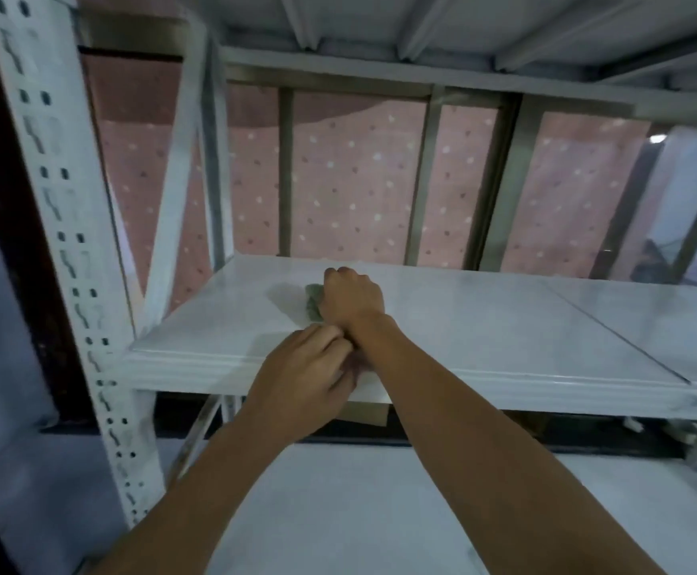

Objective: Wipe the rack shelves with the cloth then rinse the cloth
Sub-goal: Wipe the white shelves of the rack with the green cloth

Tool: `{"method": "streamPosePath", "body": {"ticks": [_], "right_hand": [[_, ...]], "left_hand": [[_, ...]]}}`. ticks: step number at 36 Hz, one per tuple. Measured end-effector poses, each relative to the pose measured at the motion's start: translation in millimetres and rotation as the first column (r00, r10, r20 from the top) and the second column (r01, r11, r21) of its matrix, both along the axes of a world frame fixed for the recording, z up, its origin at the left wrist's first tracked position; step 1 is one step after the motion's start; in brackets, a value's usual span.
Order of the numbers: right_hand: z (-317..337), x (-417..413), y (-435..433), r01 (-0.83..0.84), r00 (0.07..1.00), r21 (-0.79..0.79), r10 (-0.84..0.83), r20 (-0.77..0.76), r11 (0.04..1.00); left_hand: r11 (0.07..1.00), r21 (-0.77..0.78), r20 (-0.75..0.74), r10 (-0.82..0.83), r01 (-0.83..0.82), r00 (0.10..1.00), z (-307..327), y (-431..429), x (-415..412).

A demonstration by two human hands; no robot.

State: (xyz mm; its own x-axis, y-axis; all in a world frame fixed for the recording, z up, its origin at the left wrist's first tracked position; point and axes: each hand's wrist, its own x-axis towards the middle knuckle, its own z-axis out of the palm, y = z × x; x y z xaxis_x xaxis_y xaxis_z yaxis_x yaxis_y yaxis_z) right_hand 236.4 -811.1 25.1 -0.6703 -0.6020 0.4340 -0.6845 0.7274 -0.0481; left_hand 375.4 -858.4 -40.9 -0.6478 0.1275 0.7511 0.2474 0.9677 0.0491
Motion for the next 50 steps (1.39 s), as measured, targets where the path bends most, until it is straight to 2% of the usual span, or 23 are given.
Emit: {"method": "streamPosePath", "body": {"ticks": [7,15,20,24,28,36,45,50], "right_hand": [[8.8,-57.2,128.4,0.185,0.978,0.009,-0.184,-0.094,0.983],[-5.0,-110.5,297.4,0.465,0.879,0.045,-0.455,-0.142,0.884],[-8.5,-128.8,349.8,0.55,0.829,0.043,-0.539,-0.152,0.834],[-1.6,-144.3,370.4,0.567,0.822,0.089,-0.555,-0.124,0.819],[1.8,-156.0,373.7,0.485,0.874,0.138,-0.485,-0.039,0.864],[-2.1,-148.4,335.1,0.347,0.938,0.17,-0.343,-0.051,0.922],[-3.8,-103.3,228.9,0.102,0.992,0.211,-0.085,-0.09,0.972],[-5.0,-72.9,159.8,0.023,0.995,0.222,0.0,-0.104,0.975]], "left_hand": [[0.993,-0.019,-0.029,-0.114,0.114,0.993,13.3,82.3,-65.9],[0.983,-0.023,0.011,-0.181,0.181,0.983,22.0,160.1,-116.0],[0.979,-0.032,0.132,-0.197,0.203,0.971,25.1,201.9,-140.0],[0.981,-0.026,0.173,-0.183,0.191,0.968,25.3,221.3,-148.6],[0.988,0.022,0.182,-0.156,0.155,0.971,28.6,222.6,-144.1],[0.993,0.108,0.285,-0.071,0.042,0.956,34.3,194.4,-129.4],[0.985,0.137,0.261,0.067,-0.105,0.963,32.3,116.6,-97.7],[0.977,0.133,0.222,0.133,-0.165,0.966,27.3,65.5,-65.6]]}}
